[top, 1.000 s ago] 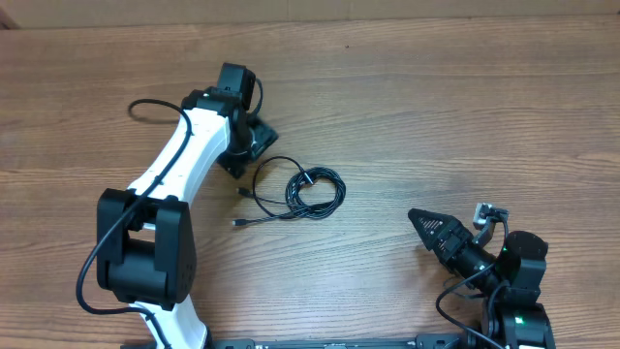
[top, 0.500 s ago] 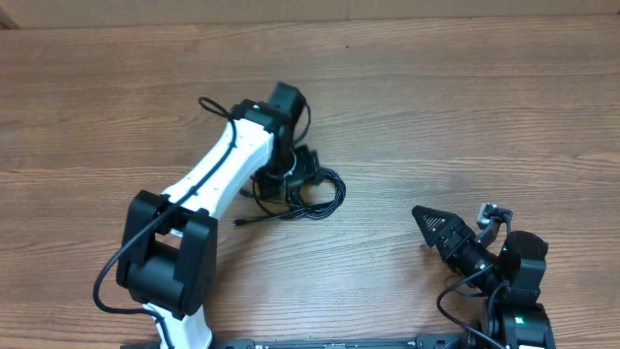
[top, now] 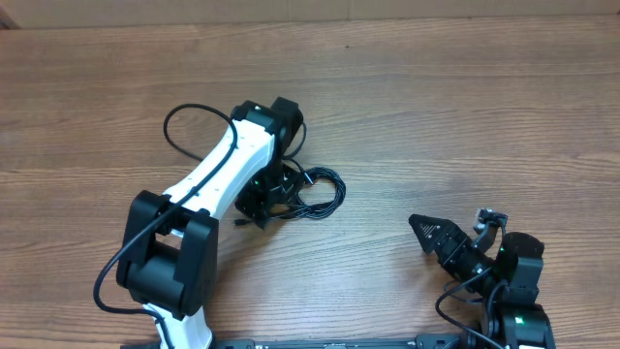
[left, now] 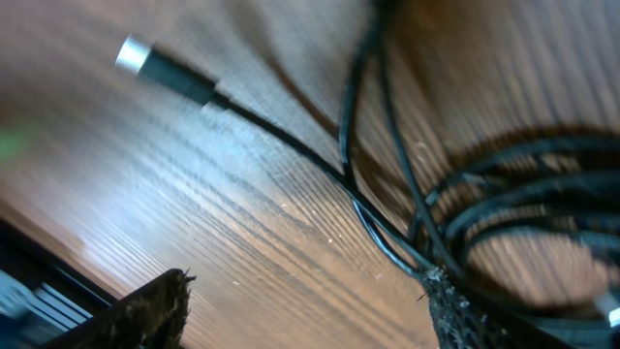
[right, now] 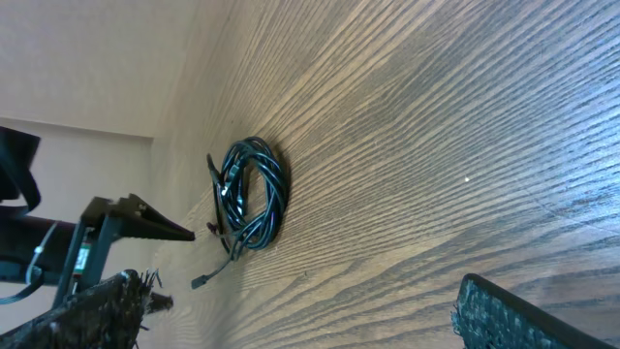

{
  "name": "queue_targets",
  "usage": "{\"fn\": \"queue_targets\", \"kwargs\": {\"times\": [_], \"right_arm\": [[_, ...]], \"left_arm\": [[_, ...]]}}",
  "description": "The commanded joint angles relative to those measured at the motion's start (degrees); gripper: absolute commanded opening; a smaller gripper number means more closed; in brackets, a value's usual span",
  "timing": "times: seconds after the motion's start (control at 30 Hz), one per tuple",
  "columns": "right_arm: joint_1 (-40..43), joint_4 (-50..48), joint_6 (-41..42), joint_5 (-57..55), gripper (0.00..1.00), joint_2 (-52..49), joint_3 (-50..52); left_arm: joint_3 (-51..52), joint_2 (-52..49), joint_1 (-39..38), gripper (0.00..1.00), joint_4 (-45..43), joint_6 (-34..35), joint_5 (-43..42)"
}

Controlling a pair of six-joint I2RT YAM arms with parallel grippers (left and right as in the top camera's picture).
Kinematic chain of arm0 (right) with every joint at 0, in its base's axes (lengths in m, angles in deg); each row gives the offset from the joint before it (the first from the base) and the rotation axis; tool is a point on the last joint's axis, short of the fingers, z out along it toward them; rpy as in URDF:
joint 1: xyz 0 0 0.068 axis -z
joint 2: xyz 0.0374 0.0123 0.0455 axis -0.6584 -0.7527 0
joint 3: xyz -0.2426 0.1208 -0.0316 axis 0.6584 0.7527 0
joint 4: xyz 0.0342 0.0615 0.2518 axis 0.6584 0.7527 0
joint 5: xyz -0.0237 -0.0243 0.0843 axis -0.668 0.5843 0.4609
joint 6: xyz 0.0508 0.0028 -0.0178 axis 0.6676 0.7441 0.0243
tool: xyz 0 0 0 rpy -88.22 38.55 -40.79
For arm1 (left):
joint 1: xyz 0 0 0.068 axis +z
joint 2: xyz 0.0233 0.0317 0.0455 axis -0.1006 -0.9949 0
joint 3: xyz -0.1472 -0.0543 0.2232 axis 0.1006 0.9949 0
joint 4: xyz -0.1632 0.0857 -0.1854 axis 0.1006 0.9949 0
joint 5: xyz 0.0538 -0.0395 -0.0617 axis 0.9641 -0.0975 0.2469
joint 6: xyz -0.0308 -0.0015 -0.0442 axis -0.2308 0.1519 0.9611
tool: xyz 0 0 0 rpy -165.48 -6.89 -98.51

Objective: Untangle cables

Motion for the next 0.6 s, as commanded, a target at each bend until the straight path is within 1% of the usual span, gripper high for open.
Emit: {"fn": "queue_targets", "kwargs": {"times": [0.0, 0.07, 0.13, 0.23, 0.33, 0.37, 0.4, 0.43, 0.47, 0.57], "right_arm": [[-0.26, -0.24, -1.31, -0.57, 1.00, 0.04, -1.18], [-0.26, -0.24, -1.31, -0.57, 1.00, 0.04, -1.18], [-0.26, -0.24, -1.51, -0.55, 1.00, 0.04, -1.18], [-0.26, -0.24, -2.80, -0.55, 1.00, 0.04, -1.18], [-0.26, -0.24, -4.22, -0.55, 1.00, 0.04, -1.18], [-0.26, -0.15, -4.31, -0.55, 1.00, 0.04, -1.18], [-0.26, -0.07, -4.31, -0.57, 0.99, 0.04, -1.18], [-0.26, -0.07, -4.31, -0.57, 1.00, 0.04, -1.18], [-0.26, -0.09, -4.31, -0.57, 1.00, 0.04, -1.18], [-0.26, -0.11, -4.31, -0.57, 1.00, 0.04, -1.18]], "left_arm": [[3.30, 0.81, -0.70, 0.84, -1.75, 19.39, 1.31], [5.79, 0.81, -0.74, 0.85, -5.35, 21.49, 1.11], [8.59, 0.81, -1.01, 0.86, -10.08, 21.81, 0.83], [12.79, 0.81, -1.53, 0.84, -16.94, 23.96, -0.44], [15.37, 0.81, -1.66, 0.82, -20.81, 27.19, -0.26], [15.98, 0.81, -1.66, 0.78, -21.84, 27.54, -0.37], [16.35, 0.81, -1.68, 0.71, -22.62, 27.52, -0.39], [16.68, 0.81, -1.75, 0.66, -23.26, 27.43, -0.39], [16.76, 0.81, -1.90, 0.58, -23.23, 27.41, -0.35], [16.79, 0.81, -3.26, 0.27, -23.37, 27.47, 0.52]]}}
